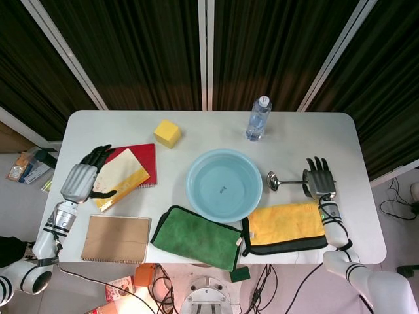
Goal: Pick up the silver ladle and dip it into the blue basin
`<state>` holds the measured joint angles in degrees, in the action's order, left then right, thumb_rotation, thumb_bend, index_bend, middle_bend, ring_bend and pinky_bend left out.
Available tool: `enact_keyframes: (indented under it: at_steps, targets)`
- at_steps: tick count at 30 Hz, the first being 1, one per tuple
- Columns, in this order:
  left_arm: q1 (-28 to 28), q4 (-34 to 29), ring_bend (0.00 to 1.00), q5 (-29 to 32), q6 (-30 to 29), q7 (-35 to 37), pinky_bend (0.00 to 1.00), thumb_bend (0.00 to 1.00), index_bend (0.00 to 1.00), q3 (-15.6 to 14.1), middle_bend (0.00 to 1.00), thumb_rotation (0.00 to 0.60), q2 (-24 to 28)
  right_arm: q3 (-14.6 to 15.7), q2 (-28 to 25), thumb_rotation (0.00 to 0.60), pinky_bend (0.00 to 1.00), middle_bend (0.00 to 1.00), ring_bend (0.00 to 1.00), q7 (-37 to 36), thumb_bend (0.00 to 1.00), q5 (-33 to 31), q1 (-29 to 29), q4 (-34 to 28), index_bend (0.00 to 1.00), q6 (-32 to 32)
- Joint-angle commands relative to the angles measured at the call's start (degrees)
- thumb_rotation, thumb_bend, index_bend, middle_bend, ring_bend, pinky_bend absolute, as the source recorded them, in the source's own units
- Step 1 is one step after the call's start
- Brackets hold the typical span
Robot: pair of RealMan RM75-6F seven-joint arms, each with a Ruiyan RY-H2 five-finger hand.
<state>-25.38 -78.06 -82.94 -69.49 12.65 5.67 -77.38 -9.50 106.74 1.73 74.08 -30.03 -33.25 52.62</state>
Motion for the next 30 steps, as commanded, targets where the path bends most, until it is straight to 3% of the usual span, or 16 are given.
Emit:
enact_keyframes:
  at_steps: [1,4,7,10,14,24,30]
  targets:
    - [0.0,0.1,0.02,-0.1,0.0,0.2,0.17,0.04,0.08,-0.1,0.04,0.6,0.0,-0.1,-0.4,0.6,0.0,0.21,0.0,-2.0,0.48,0.7,0.4,-0.9,0.74,1.7]
    - [0.0,0.0,0.02,0.3,0.4,0.2,0.17,0.04,0.08,0.0,0.03,0.6,0.1,-0.2,-0.7,0.6,0.02,0.33,0.06,-5.0,0.49,1.2,0.7,-1.6,0.8,2.9]
    - [0.0,-0.4,0.02,0.4,0.6,0.6,0.17,0.04,0.08,0.1,0.03,0.6,0.3,0.0,-1.1,0.6,0.13,0.39,0.14,-7.0,0.52,1.7,0.9,-1.8,0.83,3.5]
    - [0.0,-0.5,0.02,0.2,0.5,0.6,0.17,0.04,0.08,0.0,0.03,0.6,0.3,0.0,-1.2,0.6,0.18,0.4,0.14,-8.3,0.54,2.0,1.2,-1.9,0.85,4.0]
    - [0.0,-0.5,0.02,0.2,0.4,0.9,0.17,0.04,0.08,0.0,0.03,0.6,0.3,0.0,-1.9,0.6,0.33,0.41,0.18,-10.0,0.58,2.2,1.4,-3.3,0.84,4.4]
    - [0.1,-0.2,0.02,-0.4,-0.1,1.6,0.17,0.04,0.08,-0.1,0.03,0.6,0.1,-1.2,-4.6,0.6,0.48,0.4,0.23,-12.6,0.64,1.4,1.9,-9.3,0.85,4.8]
    - [0.1,0.2,0.02,-0.4,0.0,2.0,0.17,0.04,0.08,-0.1,0.03,0.6,-0.1,-1.5,-5.7,0.6,0.65,0.4,0.31,-11.8,0.65,1.0,2.2,-11.5,0.84,5.4]
